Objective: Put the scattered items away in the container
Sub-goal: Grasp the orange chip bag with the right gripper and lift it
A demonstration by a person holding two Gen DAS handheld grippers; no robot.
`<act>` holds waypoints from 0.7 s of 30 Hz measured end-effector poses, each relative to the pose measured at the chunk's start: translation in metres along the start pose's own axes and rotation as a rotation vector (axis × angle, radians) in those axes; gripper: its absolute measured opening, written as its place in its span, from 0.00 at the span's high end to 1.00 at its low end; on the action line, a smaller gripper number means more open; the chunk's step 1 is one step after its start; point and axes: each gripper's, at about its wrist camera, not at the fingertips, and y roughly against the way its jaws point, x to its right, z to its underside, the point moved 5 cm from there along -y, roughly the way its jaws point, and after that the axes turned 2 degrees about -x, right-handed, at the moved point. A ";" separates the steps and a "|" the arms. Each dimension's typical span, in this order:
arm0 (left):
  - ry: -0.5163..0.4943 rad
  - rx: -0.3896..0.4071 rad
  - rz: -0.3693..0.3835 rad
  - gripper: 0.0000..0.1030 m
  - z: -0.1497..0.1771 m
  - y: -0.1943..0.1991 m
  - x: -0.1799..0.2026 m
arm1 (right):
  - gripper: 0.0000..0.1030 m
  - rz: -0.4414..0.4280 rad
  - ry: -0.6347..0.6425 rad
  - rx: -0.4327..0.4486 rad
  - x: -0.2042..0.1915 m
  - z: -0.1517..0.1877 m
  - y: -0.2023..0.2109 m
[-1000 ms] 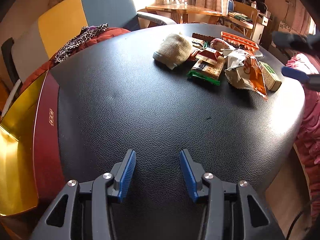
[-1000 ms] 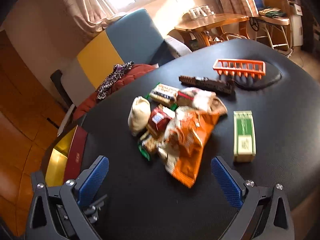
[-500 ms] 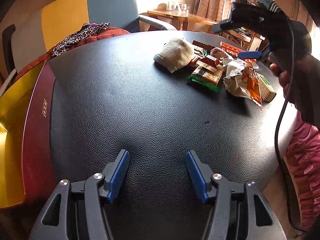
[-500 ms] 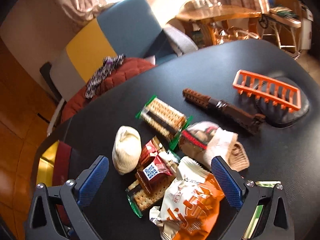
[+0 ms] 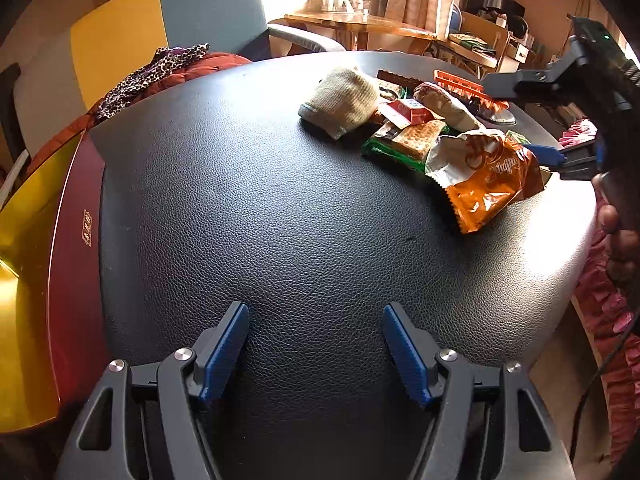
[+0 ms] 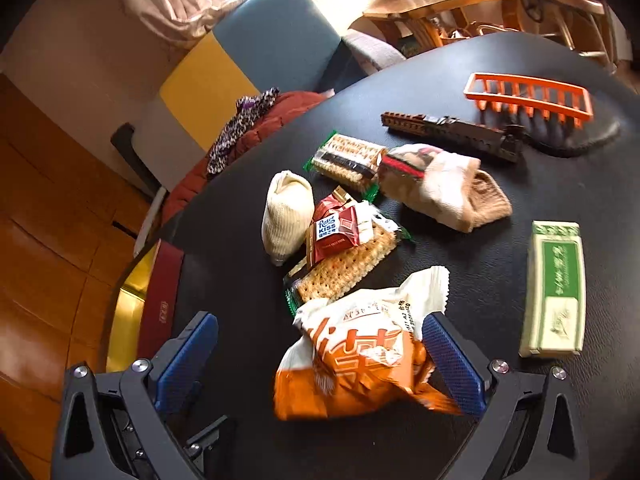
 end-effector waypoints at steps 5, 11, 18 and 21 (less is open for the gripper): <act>0.010 -0.006 -0.012 0.32 0.001 0.002 -0.002 | 0.00 -0.079 0.006 0.032 -0.020 -0.033 -0.001; 0.060 -0.008 0.004 0.32 0.002 0.009 -0.015 | 0.00 -0.053 -0.037 0.010 -0.032 -0.076 -0.055; 0.103 0.011 0.040 0.32 0.004 0.022 -0.026 | 0.00 -0.071 -0.042 -0.144 -0.044 -0.070 -0.115; 0.116 0.021 0.048 0.32 0.005 0.027 -0.030 | 0.00 -0.155 0.003 -0.208 -0.064 -0.052 -0.123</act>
